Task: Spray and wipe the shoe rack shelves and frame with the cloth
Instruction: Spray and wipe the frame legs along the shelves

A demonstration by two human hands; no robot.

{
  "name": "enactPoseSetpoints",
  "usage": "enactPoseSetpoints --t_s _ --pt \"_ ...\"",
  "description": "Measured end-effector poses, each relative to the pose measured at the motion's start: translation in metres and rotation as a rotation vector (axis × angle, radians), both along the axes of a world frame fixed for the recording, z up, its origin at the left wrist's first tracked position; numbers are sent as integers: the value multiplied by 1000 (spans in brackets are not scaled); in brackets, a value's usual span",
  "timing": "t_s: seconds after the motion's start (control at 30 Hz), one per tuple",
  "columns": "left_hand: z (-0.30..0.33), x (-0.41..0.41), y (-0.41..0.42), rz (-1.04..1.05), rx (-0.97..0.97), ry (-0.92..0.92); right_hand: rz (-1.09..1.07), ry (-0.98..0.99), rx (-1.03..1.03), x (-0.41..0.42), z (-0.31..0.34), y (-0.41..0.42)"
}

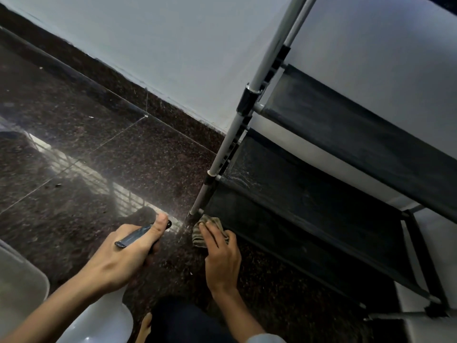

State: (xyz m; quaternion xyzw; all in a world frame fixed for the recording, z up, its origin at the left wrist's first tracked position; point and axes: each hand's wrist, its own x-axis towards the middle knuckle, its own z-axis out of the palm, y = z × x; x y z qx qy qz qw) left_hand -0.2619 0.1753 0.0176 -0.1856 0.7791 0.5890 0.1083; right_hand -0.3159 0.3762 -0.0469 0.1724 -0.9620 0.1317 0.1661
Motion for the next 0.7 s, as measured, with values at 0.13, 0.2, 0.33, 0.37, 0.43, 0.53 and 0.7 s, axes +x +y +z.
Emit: enactPoseSetpoints --t_s 0.13,0.2,0.33,0.37,0.43,0.53,0.7 --pt "25 5 13 24 -61 61 21 10 -9 -1 -1 -1" --pt "28 5 15 25 -94 53 15 0 -12 0 -2 -1" --pt "29 4 16 13 -103 35 -15 -26 -36 2 -8 0" --pt "29 4 16 8 -96 24 -17 -38 -29 2 -9 0" --pt "29 5 17 4 -89 -5 -8 -60 -26 4 -12 0" --pt "29 4 18 -20 -72 -57 33 -72 -10 4 -13 1" --pt "31 7 19 56 -118 -54 73 -72 26 1 -14 0"
